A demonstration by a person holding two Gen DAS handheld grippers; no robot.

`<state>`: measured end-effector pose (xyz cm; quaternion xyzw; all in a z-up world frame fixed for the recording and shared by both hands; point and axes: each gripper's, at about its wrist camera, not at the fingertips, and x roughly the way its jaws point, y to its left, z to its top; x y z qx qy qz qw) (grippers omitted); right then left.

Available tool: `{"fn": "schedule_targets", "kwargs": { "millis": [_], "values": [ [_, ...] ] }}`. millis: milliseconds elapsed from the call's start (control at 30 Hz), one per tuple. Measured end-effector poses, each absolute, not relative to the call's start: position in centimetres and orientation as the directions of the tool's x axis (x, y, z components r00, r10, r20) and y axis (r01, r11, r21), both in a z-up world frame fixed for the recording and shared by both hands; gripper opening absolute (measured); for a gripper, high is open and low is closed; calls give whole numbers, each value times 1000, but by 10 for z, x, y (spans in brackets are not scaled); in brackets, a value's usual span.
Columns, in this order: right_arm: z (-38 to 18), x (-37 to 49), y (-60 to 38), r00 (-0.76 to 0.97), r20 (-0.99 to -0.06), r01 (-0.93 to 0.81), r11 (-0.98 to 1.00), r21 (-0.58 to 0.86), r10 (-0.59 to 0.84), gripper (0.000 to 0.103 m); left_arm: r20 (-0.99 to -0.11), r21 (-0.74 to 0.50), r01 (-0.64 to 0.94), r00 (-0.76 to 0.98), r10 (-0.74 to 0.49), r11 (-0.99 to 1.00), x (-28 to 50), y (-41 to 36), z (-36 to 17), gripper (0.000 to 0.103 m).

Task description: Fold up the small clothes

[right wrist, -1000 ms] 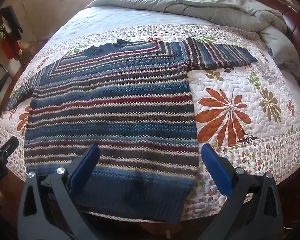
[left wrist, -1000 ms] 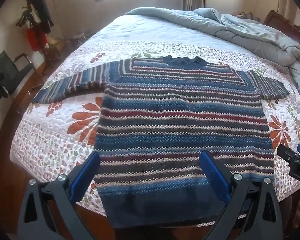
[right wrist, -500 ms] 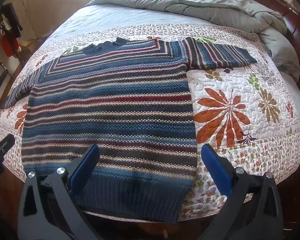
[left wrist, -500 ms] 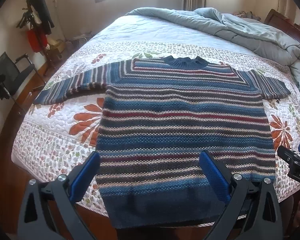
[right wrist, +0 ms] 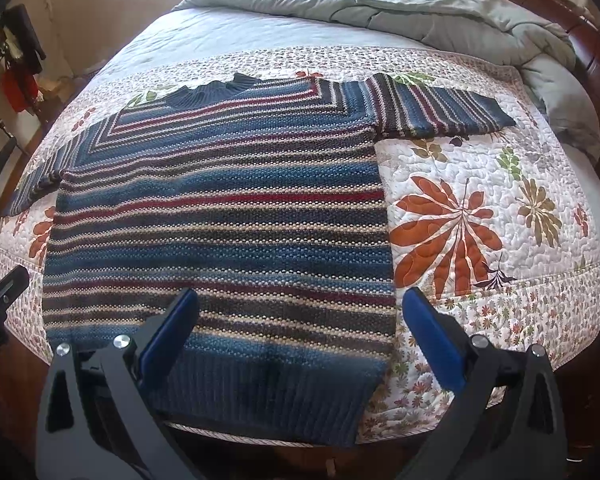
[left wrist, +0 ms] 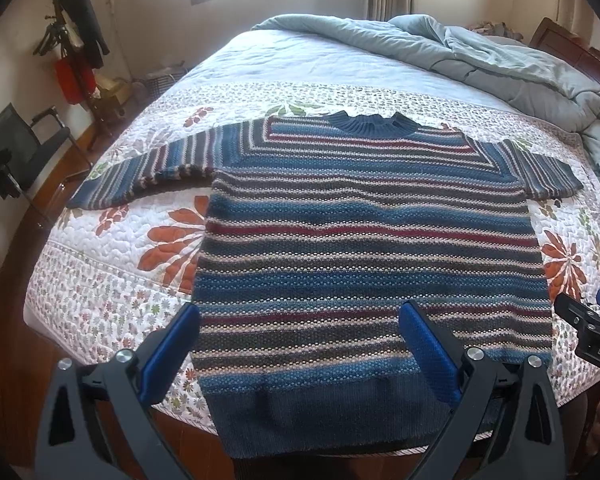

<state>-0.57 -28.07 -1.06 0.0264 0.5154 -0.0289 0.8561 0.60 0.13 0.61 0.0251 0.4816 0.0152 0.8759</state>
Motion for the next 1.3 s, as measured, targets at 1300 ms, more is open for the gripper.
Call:
{"fn": "schedule_targets", "kwargs": {
  "millis": [1300],
  "values": [
    [-10,-5,-284,465,-885,82,996,18,-22,101,-844,73,-10,532,67,997,7,-2,5,99]
  ]
}}
